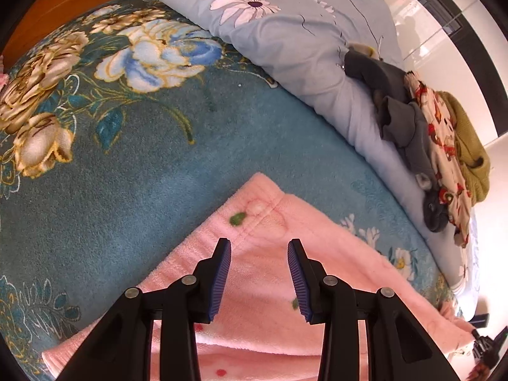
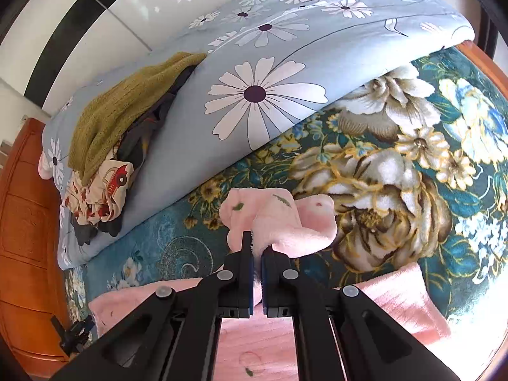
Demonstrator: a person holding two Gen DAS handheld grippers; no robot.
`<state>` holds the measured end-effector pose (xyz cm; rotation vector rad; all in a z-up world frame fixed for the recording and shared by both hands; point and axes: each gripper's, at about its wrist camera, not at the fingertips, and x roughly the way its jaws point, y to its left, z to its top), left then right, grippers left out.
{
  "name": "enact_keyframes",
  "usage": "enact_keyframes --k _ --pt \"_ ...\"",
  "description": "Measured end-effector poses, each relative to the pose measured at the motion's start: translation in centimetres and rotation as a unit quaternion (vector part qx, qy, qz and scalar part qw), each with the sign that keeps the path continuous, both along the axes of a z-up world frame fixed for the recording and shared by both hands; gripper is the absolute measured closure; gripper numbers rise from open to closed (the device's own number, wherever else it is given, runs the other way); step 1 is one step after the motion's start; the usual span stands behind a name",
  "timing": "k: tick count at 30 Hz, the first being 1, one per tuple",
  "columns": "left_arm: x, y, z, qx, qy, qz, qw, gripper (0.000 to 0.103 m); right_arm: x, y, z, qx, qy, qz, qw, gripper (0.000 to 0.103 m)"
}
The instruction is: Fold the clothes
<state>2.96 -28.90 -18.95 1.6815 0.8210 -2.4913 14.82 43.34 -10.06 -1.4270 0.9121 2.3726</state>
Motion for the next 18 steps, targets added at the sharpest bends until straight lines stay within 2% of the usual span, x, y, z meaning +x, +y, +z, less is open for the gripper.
enact_keyframes --k 3,5,11,13,16,17,18 --pt "-0.9 -1.4 -0.1 0.031 0.006 0.036 0.9988 0.062 -1.1 -0.9 -0.2 0.001 0.001 0.015 1.0 0.1" --pt "-2.2 -1.5 -0.4 0.02 0.003 0.038 0.9991 0.055 -1.5 -1.3 -0.4 0.001 -0.001 0.021 1.0 0.1" --pt "-5.3 -0.5 -2.7 0.004 -0.028 -0.02 0.9994 0.043 -1.3 -0.7 -0.6 0.0 -0.011 0.006 1.0 0.099" --pt "-5.8 0.2 -3.4 -0.001 -0.033 -0.045 0.9984 0.043 -1.2 -0.6 -0.8 -0.001 -0.017 -0.002 1.0 0.099" --pt "-6.0 1.0 -3.5 -0.011 -0.029 -0.057 0.9979 0.047 -1.3 -0.7 -0.9 0.004 -0.026 -0.005 1.0 0.099" --pt "-5.9 1.2 -3.4 -0.02 -0.025 -0.063 0.9975 0.061 -1.4 -0.8 -0.8 0.007 -0.028 -0.004 1.0 0.099" --pt "-5.8 1.5 -3.4 -0.029 -0.021 -0.068 0.9971 0.068 -1.5 -0.9 -0.8 0.01 -0.03 -0.003 1.0 0.099"
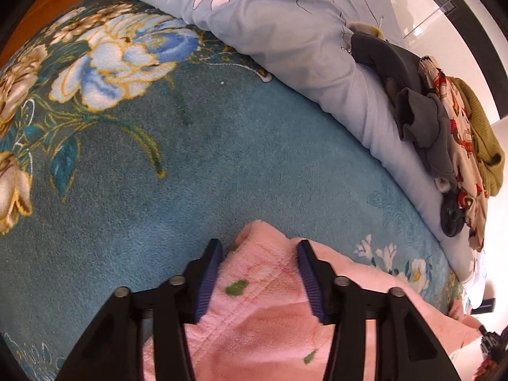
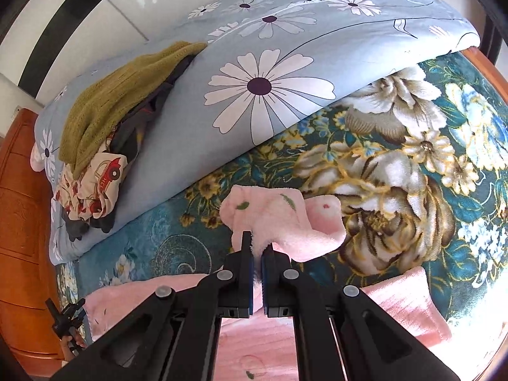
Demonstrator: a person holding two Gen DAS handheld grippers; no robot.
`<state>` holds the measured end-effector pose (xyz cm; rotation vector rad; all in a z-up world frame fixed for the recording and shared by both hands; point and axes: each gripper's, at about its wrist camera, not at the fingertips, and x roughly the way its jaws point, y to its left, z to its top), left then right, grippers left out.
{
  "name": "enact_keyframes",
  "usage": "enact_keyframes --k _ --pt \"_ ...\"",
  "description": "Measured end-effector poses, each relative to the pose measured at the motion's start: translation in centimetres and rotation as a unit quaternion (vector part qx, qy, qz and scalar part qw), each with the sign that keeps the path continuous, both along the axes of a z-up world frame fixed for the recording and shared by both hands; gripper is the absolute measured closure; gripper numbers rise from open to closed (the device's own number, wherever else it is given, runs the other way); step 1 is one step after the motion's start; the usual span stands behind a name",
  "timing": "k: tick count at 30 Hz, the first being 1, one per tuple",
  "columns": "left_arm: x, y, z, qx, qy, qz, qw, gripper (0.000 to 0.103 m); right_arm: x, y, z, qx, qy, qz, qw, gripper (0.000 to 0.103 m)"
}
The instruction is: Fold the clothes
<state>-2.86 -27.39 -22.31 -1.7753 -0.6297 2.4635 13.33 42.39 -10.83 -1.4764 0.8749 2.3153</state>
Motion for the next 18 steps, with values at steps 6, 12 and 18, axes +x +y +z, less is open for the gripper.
enact_keyframes --k 6,12,18 --pt "1.0 -0.5 2.1 -0.031 0.045 0.029 0.9981 0.089 -1.2 -0.6 0.8 0.011 0.002 0.006 1.0 0.099" --pt "-1.4 -6.5 5.6 -0.071 0.069 0.119 0.988 0.09 -5.5 -1.6 2.5 0.016 0.033 0.021 0.999 0.099" --pt "-1.5 -8.0 4.7 -0.052 0.025 0.145 0.9878 0.072 -14.7 -6.2 -0.3 0.032 0.021 0.063 0.997 0.099"
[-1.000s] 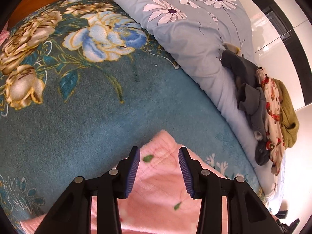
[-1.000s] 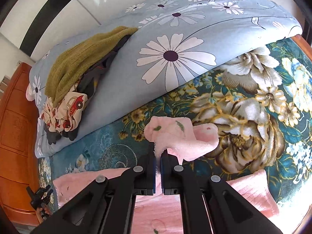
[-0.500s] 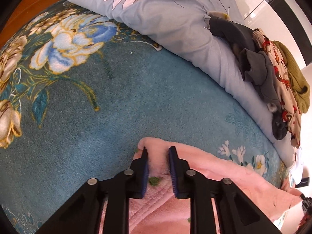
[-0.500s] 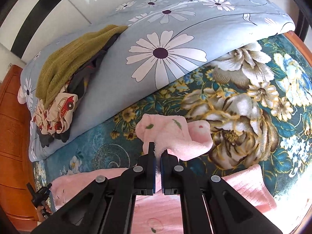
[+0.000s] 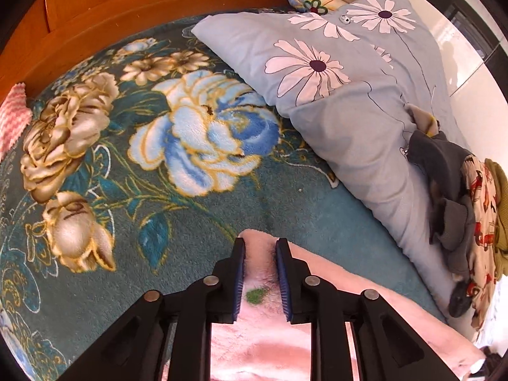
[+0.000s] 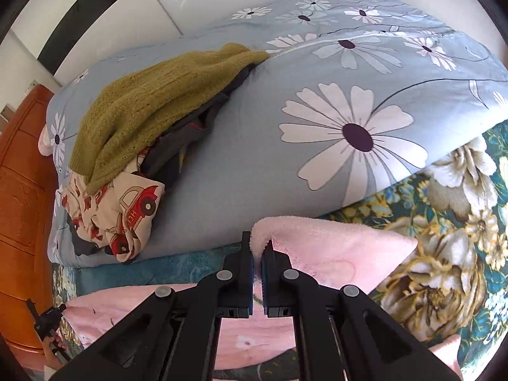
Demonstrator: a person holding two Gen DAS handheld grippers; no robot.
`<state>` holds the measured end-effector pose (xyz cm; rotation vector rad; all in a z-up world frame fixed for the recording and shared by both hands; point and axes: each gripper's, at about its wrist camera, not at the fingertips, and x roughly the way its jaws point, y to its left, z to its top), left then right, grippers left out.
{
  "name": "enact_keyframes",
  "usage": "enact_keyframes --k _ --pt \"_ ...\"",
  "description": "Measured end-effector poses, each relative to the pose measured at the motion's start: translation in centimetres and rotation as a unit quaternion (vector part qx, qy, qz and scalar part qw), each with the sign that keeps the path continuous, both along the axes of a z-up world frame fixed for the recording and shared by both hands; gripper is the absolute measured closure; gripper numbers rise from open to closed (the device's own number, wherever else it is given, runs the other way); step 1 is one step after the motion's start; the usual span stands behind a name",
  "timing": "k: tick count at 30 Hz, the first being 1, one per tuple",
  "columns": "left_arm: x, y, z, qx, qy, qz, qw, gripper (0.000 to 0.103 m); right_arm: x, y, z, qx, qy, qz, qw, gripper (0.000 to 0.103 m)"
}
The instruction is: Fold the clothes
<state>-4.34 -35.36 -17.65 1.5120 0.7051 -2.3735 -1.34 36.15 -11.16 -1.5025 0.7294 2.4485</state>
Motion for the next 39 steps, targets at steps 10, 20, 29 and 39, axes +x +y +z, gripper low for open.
enact_keyframes --k 10,20,29,39 --pt "7.8 0.0 4.6 0.061 0.059 0.025 0.9961 0.046 -3.2 -2.5 -1.3 -0.047 0.029 0.086 0.995 0.047" --pt "21.2 -0.9 2.9 0.095 0.025 0.128 0.9868 0.043 10.5 13.6 -6.5 -0.06 0.007 -0.094 0.994 0.046" --pt "24.7 1.8 3.4 0.161 0.072 0.179 0.968 0.043 11.6 14.2 -12.8 -0.211 0.042 -0.148 0.965 0.047" --pt "25.7 4.8 3.4 0.17 0.07 0.172 0.9679 0.043 9.3 14.6 -5.5 -0.13 0.107 -0.125 0.978 0.099"
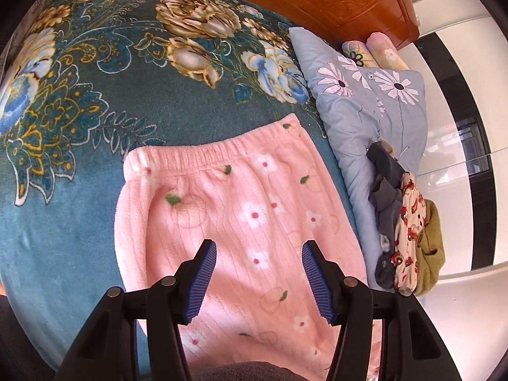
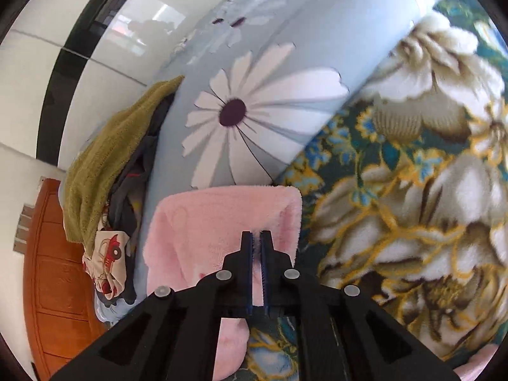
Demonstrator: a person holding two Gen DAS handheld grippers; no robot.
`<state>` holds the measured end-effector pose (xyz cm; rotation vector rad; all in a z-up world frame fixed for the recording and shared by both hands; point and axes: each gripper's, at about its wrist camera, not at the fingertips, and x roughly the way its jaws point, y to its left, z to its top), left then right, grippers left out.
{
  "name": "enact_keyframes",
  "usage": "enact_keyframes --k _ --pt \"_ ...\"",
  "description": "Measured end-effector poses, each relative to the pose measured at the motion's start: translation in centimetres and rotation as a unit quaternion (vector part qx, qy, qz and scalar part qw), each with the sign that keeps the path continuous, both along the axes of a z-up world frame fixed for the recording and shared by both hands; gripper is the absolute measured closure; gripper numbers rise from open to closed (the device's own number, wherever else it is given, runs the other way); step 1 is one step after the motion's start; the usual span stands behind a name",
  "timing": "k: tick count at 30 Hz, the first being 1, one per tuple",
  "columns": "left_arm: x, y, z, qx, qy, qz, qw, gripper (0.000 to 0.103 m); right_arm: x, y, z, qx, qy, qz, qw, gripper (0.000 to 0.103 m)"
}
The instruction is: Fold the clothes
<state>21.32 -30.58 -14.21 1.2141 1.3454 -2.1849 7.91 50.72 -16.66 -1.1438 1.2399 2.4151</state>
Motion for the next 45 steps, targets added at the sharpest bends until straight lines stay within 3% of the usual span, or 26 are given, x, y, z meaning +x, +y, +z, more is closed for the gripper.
enact_keyframes --k 5,9,14,15,16,18,23,28,34,40,41,43,45 --pt "0.5 -0.7 0.0 -0.011 -0.007 0.006 0.9999 0.043 -1.5 4.8 6.9 0.104 0.02 -0.009 0.994 0.101" --pt "0.3 -0.8 -0.4 -0.008 -0.011 0.006 0.9999 0.043 -4.4 6.6 4.9 0.142 -0.058 -0.008 0.988 0.101" --pt "1.1 -1.7 0.1 -0.026 -0.017 0.01 0.9995 0.043 -3.9 6.9 1.0 0.11 -0.09 -0.024 0.99 0.098" --pt "1.5 -2.1 0.1 -0.028 -0.017 0.015 0.9993 0.043 -3.3 6.9 1.1 0.108 -0.079 -0.028 0.991 0.094" --pt "2.0 -2.5 0.1 -0.031 -0.019 0.02 0.9991 0.043 -2.7 6.9 1.2 0.108 -0.073 -0.031 0.991 0.083" --pt "3.0 -3.2 -0.3 -0.036 -0.027 0.032 0.9985 0.043 -1.1 6.9 1.1 0.108 -0.075 -0.032 0.991 0.075" --pt "4.7 -3.7 -2.0 -0.011 -0.043 0.054 0.9975 0.043 2.1 6.6 -2.6 0.043 -0.111 -0.023 0.993 0.075" --pt "4.3 -2.7 -1.7 -0.007 -0.033 0.042 0.9985 0.043 3.3 6.3 -5.3 -0.065 -0.105 -0.071 0.99 0.075" --pt "3.8 -1.8 -2.2 -0.001 -0.037 0.027 0.999 0.043 1.6 5.1 -7.0 -0.107 -0.157 -0.083 0.978 0.075" --pt "3.9 -1.4 -2.7 0.006 -0.035 0.024 0.9991 0.043 -0.2 3.5 -7.2 -0.06 -0.223 -0.084 0.969 0.076" --pt "3.9 -1.4 -2.8 0.007 -0.035 0.023 0.9991 0.043 -0.6 3.2 -7.0 -0.044 -0.234 -0.08 0.968 0.079" --pt "4.1 -1.4 -3.2 0.014 -0.035 0.024 0.999 0.043 -1.2 2.7 -6.8 -0.015 -0.248 -0.073 0.966 0.094" --pt "4.3 -1.5 -3.2 0.016 -0.034 0.025 0.999 0.043 -1.2 2.4 -6.5 -0.01 -0.243 -0.069 0.967 0.097"
